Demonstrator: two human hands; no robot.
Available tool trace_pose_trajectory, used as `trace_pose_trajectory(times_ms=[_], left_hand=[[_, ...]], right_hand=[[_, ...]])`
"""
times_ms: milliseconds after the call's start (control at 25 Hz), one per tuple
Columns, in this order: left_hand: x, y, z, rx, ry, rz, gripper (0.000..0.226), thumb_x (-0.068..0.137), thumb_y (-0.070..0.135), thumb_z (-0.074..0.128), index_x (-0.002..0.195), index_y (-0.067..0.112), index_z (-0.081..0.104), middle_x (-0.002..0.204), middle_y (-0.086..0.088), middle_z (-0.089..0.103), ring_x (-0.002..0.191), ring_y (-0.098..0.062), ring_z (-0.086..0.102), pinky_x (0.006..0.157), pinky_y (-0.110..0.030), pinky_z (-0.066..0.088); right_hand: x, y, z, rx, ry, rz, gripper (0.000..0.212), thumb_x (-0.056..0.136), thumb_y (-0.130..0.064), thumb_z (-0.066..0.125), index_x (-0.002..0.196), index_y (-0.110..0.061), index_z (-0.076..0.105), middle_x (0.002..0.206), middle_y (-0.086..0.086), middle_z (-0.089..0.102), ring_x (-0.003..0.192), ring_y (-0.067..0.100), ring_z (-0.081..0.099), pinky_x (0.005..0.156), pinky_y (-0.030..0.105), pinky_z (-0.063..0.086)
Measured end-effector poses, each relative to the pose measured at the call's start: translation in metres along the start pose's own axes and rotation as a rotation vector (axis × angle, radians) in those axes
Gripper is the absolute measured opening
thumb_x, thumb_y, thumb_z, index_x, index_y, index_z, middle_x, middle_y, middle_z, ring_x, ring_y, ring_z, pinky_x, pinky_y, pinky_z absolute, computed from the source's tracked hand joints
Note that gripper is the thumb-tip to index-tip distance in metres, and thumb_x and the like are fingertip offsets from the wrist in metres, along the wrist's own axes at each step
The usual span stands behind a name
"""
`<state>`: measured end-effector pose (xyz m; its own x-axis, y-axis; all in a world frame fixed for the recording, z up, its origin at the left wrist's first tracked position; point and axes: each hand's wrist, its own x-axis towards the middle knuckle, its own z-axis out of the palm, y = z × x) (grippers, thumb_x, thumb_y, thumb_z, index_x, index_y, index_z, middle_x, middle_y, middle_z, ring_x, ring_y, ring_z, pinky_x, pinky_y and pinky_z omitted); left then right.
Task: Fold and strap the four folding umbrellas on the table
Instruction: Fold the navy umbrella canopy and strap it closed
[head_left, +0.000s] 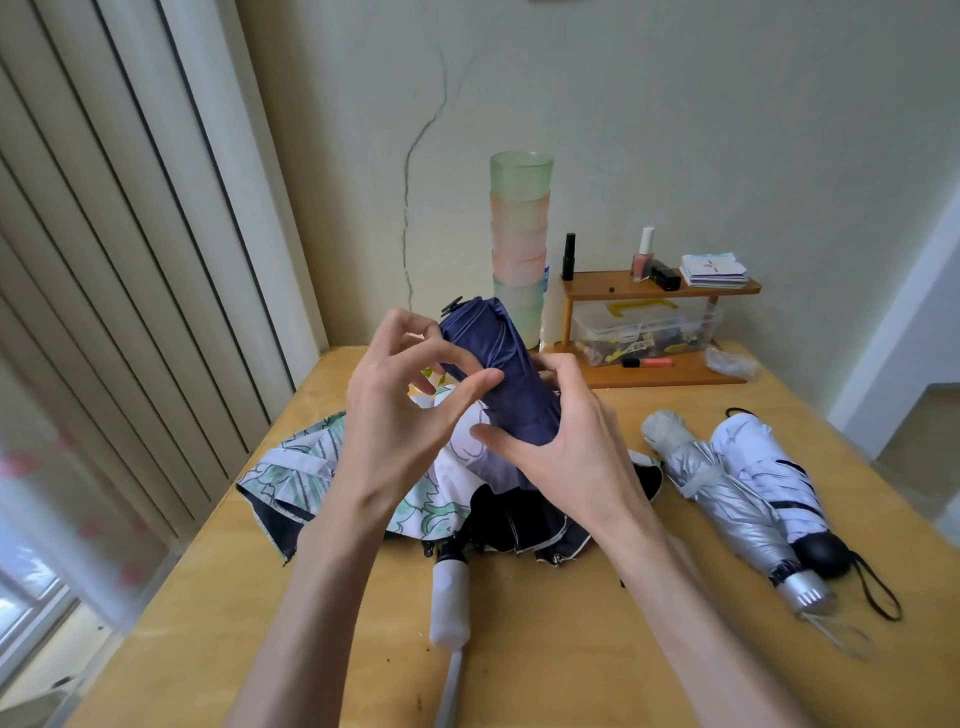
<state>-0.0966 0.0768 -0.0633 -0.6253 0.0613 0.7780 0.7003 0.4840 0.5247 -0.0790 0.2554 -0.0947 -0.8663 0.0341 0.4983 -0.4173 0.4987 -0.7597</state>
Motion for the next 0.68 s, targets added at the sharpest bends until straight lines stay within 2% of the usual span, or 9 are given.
trace_pose_trajectory(times_ms=[80,160,280,320,400,480,560,680], left_hand=[[0.001,-0.003,0.0,-0.136,-0.036,-0.123,0.012,0.083,0.033,0.082,0.081,0.023,0.077,0.098,0.015,0.057,0.086,-0.007,0.061,0.071,-0.026,0.051],[0.0,-0.007,0.0,-0.253,-0.06,-0.237,0.012,0.083,0.033,0.081,0.077,0.024,0.074,0.097,0.022,0.058,0.088,-0.002,0.061,0.075,-0.026,0.048],[-0.001,-0.009,0.002,-0.435,-0.081,-0.338,0.014,0.084,0.032,0.084,0.077,0.025,0.074,0.101,0.013,0.061,0.097,-0.015,0.063,0.087,-0.044,0.051],[-0.001,-0.007,0.003,-0.485,-0.072,-0.351,0.014,0.086,0.03,0.085,0.079,0.023,0.074,0.101,0.009,0.062,0.098,-0.017,0.062,0.089,-0.044,0.051],[0.001,-0.004,0.0,-0.45,-0.008,-0.32,0.015,0.089,0.028,0.082,0.081,0.019,0.072,0.098,0.003,0.061,0.092,-0.013,0.061,0.083,-0.039,0.051],[0.003,-0.002,-0.004,-0.304,0.023,-0.201,0.012,0.089,0.024,0.083,0.084,0.017,0.074,0.096,0.004,0.062,0.083,-0.012,0.061,0.073,-0.039,0.05],[0.002,0.006,-0.003,-0.225,-0.006,-0.076,0.008,0.088,0.021,0.084,0.091,0.016,0.079,0.097,0.003,0.065,0.078,-0.016,0.063,0.067,-0.037,0.051],[-0.002,0.014,0.007,-0.102,-0.041,0.014,0.01,0.087,0.018,0.086,0.096,0.017,0.081,0.094,0.003,0.068,0.075,-0.017,0.066,0.061,-0.034,0.05]], right_hand=[[0.002,0.002,-0.006,-0.093,-0.026,-0.002,0.066,0.075,-0.047,0.092,0.128,-0.031,0.058,0.107,-0.014,0.073,0.092,0.005,0.069,0.071,0.017,0.054],[0.004,0.0,-0.012,-0.139,-0.041,0.007,0.053,0.076,-0.046,0.09,0.12,-0.031,0.064,0.093,-0.016,0.072,0.08,0.0,0.065,0.062,0.01,0.045],[0.007,-0.003,-0.016,-0.17,-0.07,0.037,0.035,0.08,-0.047,0.085,0.103,-0.029,0.066,0.079,-0.011,0.068,0.072,0.005,0.063,0.058,0.017,0.044],[0.007,-0.003,-0.018,-0.173,-0.083,0.046,0.032,0.081,-0.046,0.084,0.099,-0.028,0.064,0.079,-0.009,0.068,0.072,0.007,0.063,0.06,0.024,0.047],[0.007,-0.001,-0.021,-0.156,-0.091,0.058,0.032,0.086,-0.045,0.08,0.094,-0.026,0.056,0.08,-0.007,0.065,0.073,0.01,0.062,0.061,0.03,0.047],[0.007,0.003,-0.024,-0.148,-0.064,0.056,0.036,0.089,-0.047,0.077,0.099,-0.022,0.053,0.085,-0.007,0.066,0.078,0.014,0.064,0.065,0.035,0.05],[0.007,0.002,-0.026,-0.191,-0.061,0.047,0.038,0.089,-0.049,0.076,0.102,-0.024,0.051,0.086,-0.007,0.065,0.078,0.018,0.065,0.064,0.037,0.049],[0.005,0.0,-0.022,-0.294,-0.091,0.024,0.043,0.085,-0.052,0.077,0.105,-0.028,0.048,0.087,-0.006,0.065,0.078,0.024,0.064,0.063,0.039,0.05]])
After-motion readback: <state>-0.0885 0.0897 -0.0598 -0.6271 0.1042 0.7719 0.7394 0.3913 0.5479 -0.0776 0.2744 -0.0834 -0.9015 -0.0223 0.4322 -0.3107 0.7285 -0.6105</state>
